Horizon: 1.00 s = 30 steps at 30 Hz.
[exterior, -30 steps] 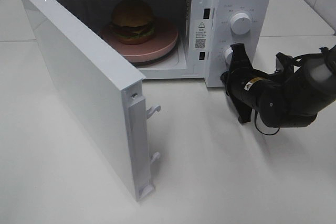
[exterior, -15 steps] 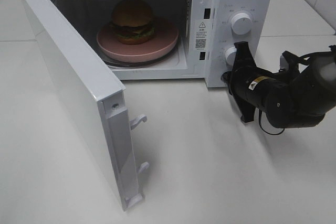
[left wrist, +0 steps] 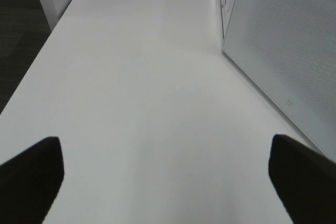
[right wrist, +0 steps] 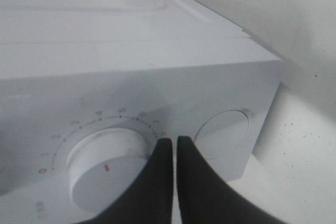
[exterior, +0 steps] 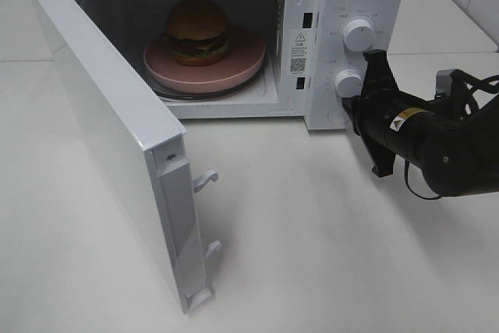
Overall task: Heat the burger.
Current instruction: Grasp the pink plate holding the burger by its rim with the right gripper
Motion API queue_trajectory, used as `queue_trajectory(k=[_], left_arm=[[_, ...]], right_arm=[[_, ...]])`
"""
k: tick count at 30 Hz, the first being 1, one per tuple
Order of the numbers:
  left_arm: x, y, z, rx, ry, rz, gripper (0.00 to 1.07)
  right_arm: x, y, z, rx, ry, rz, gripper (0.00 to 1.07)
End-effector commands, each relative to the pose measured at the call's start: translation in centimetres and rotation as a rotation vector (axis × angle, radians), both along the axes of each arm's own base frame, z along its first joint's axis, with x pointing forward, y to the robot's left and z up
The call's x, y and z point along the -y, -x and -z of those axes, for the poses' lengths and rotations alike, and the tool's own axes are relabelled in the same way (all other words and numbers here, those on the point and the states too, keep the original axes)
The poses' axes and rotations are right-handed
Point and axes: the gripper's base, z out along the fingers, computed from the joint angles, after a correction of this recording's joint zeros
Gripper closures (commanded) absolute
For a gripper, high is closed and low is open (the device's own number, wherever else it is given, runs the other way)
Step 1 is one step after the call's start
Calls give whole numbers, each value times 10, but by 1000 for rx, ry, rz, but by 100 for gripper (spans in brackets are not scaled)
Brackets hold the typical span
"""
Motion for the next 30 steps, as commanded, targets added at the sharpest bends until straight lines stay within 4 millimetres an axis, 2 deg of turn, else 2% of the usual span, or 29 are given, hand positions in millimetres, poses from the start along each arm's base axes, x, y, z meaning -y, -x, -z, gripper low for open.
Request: queue_trajectory(k=[1, 6, 16, 30], left_arm=[[0, 1, -1, 29, 0, -2, 9], [0, 1, -1, 29, 0, -2, 9], [0, 1, -1, 29, 0, -2, 9], [0, 1, -1, 29, 0, -2, 9]], right_arm=[[0, 11, -9, -18, 37, -65, 107], [2, 28, -14, -110, 145, -162, 106], [8, 53, -44, -198, 466, -388, 104], [19, 78, -85, -155, 803, -613, 102]])
